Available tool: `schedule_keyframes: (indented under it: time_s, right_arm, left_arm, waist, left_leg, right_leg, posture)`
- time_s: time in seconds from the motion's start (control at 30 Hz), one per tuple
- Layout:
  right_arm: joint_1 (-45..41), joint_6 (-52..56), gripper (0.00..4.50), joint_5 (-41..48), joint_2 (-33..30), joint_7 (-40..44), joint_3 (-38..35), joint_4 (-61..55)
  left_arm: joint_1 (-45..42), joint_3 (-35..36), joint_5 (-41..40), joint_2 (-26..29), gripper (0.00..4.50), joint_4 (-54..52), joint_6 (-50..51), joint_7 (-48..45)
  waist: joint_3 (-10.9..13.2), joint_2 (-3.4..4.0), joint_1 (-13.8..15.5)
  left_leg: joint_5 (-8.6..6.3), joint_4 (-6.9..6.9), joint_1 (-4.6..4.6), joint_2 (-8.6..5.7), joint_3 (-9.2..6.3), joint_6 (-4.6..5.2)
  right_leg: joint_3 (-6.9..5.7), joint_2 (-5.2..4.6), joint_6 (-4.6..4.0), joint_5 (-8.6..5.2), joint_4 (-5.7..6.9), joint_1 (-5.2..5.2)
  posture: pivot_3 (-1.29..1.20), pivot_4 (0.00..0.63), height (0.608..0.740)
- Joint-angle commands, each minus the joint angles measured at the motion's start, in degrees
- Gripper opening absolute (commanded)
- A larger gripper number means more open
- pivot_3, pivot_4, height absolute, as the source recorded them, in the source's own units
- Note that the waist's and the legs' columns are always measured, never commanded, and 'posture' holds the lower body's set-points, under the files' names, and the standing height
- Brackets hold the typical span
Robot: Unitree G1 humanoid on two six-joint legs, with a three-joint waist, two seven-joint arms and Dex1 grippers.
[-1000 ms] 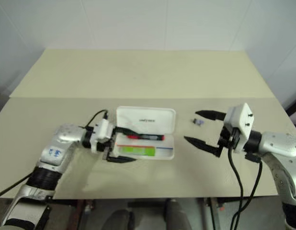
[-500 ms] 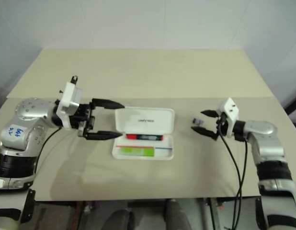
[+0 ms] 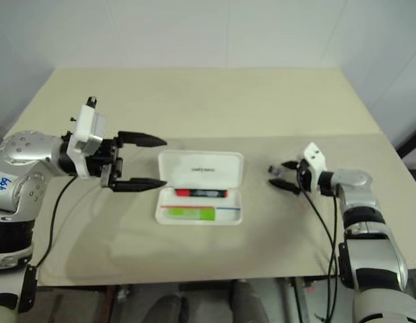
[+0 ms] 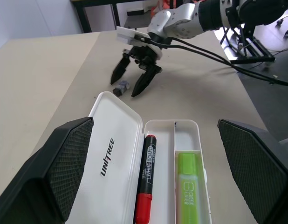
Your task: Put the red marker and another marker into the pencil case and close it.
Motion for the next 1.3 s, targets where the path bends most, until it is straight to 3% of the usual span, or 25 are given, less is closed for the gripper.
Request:
schedule_keyframes:
  time_s: [0.03,0.23,0.3,0.43,0.6,0.97,1.17,1.3]
  right_arm:
    - [-1.08,-1.74,3.24,-0.3,0.04,0.1,-1.47,1.28]
    - [-0.43,-2.84,0.9,0.43,2.01,0.79,-2.76,0.31]
    - [-0.14,-2.87,0.33,0.46,2.52,0.85,-3.06,-0.41]
    - [0.81,-2.8,0.33,0.6,3.2,1.16,-3.35,-2.24]
    - [5.07,-0.89,0.33,2.67,2.61,4.7,-3.42,-12.4]
    - [19.68,17.73,0.33,12.62,-4.3,7.66,-4.06,-52.96]
    - [25.05,27.25,0.33,16.39,-3.08,6.56,0.89,-69.29]
    - [25.71,26.36,0.33,12.88,-0.92,7.21,7.81,-69.43]
  left_arm:
    - [0.03,2.06,-1.38,1.02,4.5,-1.75,-0.11,0.67]
    - [-0.01,1.66,-1.18,0.41,4.5,-1.5,-0.63,1.25]
    - [0.01,1.31,-1.05,-0.08,4.5,-1.17,-1.02,1.41]
    - [0.11,0.83,-0.78,-0.8,4.5,-0.56,-1.74,1.56]
    - [1.93,0.46,0.37,-1.88,4.5,1.17,-4.6,1.03]
    - [10.67,0.56,2.76,-1.58,4.5,3.71,-13.36,-1.21]
    - [14.19,-0.68,3.58,-1.79,4.5,2.64,-15.42,-1.36]
    - [14.05,-1.58,4.12,-2.57,4.5,3.05,-15.97,-1.05]
  waist:
    - [0.0,0.0,-0.11]
    - [0.0,0.0,-0.7]
    - [0.0,0.0,-1.13]
    - [0.0,0.0,-1.38]
    - [0.0,0.01,-1.39]
    - [0.04,0.07,-0.91]
    - [0.04,0.07,-0.82]
    - [0.03,0.05,-0.84]
  left_leg:
    - [0.01,0.01,0.0,0.0,0.0,-0.01]
    - [0.04,0.03,0.04,0.01,-0.01,-0.07]
    - [0.04,0.05,0.04,0.0,-0.01,-0.07]
    - [0.04,0.07,0.04,0.0,-0.02,-0.08]
    - [0.04,0.05,0.03,0.0,-0.03,-0.08]
    - [0.03,0.1,0.03,0.01,-0.08,-0.06]
    - [0.03,0.14,0.05,-0.01,-0.15,-0.05]
    - [0.03,0.17,0.1,0.0,-0.12,-0.05]
  right_leg:
    - [0.0,0.01,0.0,0.0,0.01,0.0]
    - [0.01,0.03,0.0,0.0,0.12,0.0]
    - [0.01,0.02,0.0,0.0,0.15,0.01]
    - [0.01,0.01,0.01,0.0,0.16,0.01]
    - [0.02,0.01,0.01,0.0,0.17,-0.01]
    - [0.0,0.01,0.0,-0.01,0.23,-0.02]
    - [0.03,-0.01,-0.01,-0.01,0.19,0.0]
    - [-0.01,0.02,-0.05,-0.03,0.16,0.01]
  posture:
    - [0.0,0.15,0.74]
    - [0.0,0.15,0.74]
    - [0.0,0.15,0.74]
    - [0.0,0.15,0.74]
    - [0.0,0.15,0.74]
    - [0.0,0.15,0.74]
    - [0.0,0.15,0.74]
    - [0.0,0.15,0.74]
